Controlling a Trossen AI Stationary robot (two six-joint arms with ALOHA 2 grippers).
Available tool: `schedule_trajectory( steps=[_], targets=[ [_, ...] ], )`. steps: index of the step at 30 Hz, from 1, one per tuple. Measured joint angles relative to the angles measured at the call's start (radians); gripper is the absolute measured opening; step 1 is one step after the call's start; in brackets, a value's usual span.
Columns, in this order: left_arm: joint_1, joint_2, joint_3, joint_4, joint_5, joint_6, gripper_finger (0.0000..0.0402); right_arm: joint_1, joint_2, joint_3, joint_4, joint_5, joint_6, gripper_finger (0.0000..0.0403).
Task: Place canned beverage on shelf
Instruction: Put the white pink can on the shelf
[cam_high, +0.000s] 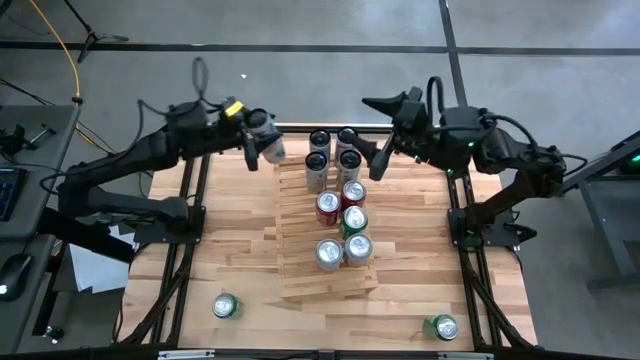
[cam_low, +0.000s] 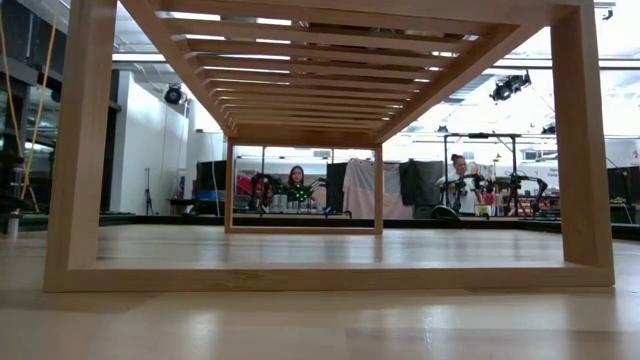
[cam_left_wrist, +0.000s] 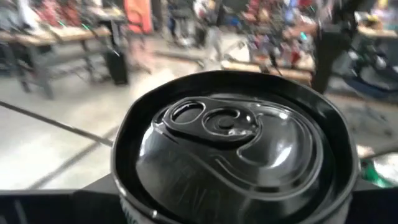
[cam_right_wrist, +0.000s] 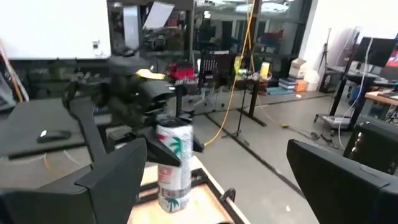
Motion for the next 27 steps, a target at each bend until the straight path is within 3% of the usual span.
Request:
schedule_trajectory(
  steps=[4, 10, 22, 27],
  targets=[
    [0.042, 0.049, -0.003, -0.007, 0.103, 0.032, 0.0231, 0.004, 0.004, -0.001, -0.049, 0.0, 0.034, 0.0374],
    [0.056, 0.124, -0.009, -0.022, 0.109, 0.116, 0.0239, 0.004, 0.002, -0.001, -0.057, 0.0, 0.044, 0.0374],
    [0.056, 0.153, -0.272, 0.338, 0.136, -0.015, 0.0236, 0.004, 0.002, -0.001, -0.065, 0.0, 0.044, 0.0374],
    [0.052, 0.155, -0.297, 0.363, 0.162, -0.002, 0.0236, 0.004, 0.002, -0.001, -0.066, 0.0, 0.044, 0.0374]
  ],
)
